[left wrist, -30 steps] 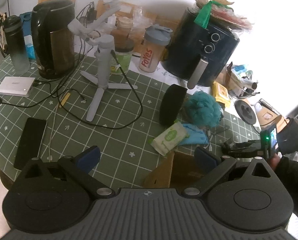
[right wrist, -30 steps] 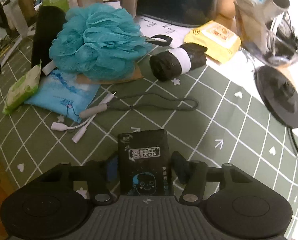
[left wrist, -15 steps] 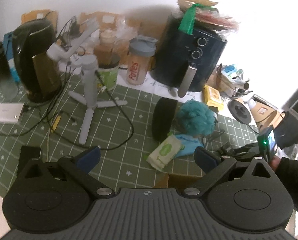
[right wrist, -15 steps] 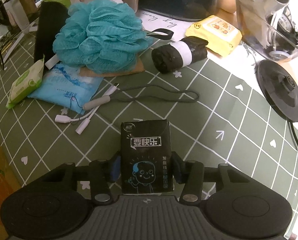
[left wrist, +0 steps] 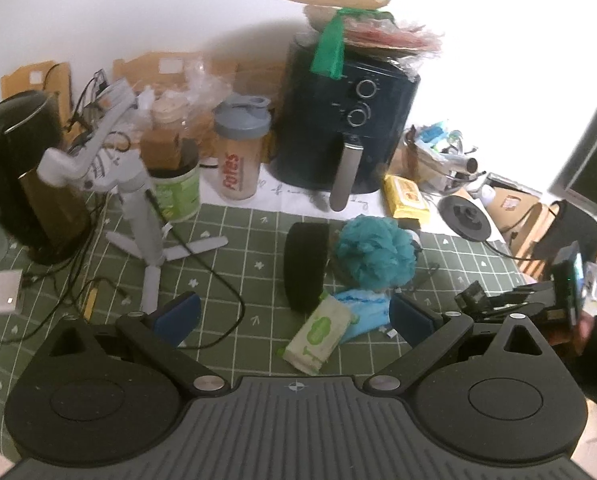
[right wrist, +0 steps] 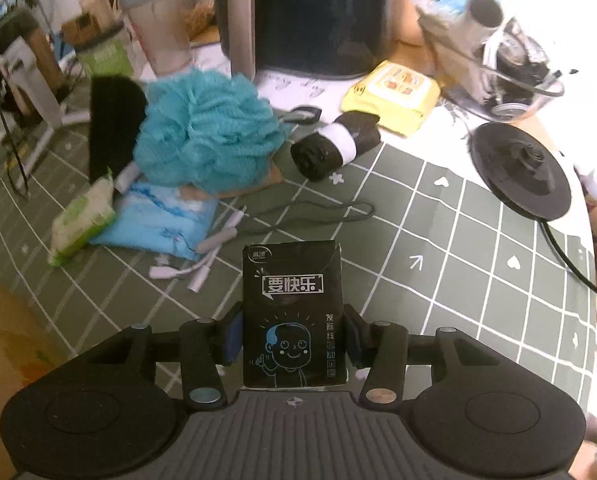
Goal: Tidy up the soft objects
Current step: 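Lift the black package with the right gripper while the left gripper grasps the black foam cylinder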
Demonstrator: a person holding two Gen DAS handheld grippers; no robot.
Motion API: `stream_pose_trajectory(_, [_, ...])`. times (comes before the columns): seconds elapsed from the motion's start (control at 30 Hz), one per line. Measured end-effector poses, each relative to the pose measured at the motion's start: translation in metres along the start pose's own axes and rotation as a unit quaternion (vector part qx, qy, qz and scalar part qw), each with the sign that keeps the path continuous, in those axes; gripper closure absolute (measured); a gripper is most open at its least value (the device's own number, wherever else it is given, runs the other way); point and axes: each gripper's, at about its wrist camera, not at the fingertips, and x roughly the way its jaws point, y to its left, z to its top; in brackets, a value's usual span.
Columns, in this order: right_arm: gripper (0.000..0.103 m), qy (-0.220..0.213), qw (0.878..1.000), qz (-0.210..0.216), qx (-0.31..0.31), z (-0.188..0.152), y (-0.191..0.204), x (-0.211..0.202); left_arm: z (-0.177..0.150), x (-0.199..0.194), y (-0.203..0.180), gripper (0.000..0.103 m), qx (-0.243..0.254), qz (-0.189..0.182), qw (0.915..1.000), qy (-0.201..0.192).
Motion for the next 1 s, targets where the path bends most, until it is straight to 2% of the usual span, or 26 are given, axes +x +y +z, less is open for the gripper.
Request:
stream_pose_trajectory(0.33, [0.051, -0.028, 0.999, -0.001, 0.046, -0.018, 0.007, -0.044, 0.012, 0.031, -0.003, 0.0, 0.034, -0.019, 0.9992, 0.008])
stream_pose_trajectory(0.9, [0.051, -0.061, 0.992, -0.01, 0.113, -0.051, 0.024, -0.089, 0.018, 0.099, -0.006, 0.002, 0.077, -0.043, 0.9956, 0.031])
stream_pose_trajectory(1.0, [0.051, -0.065, 0.99, -0.012, 0.122, -0.057, 0.026, -0.096, 0.019, 0.117, -0.005, 0.015, 0.081, -0.045, 0.9947, 0.045])
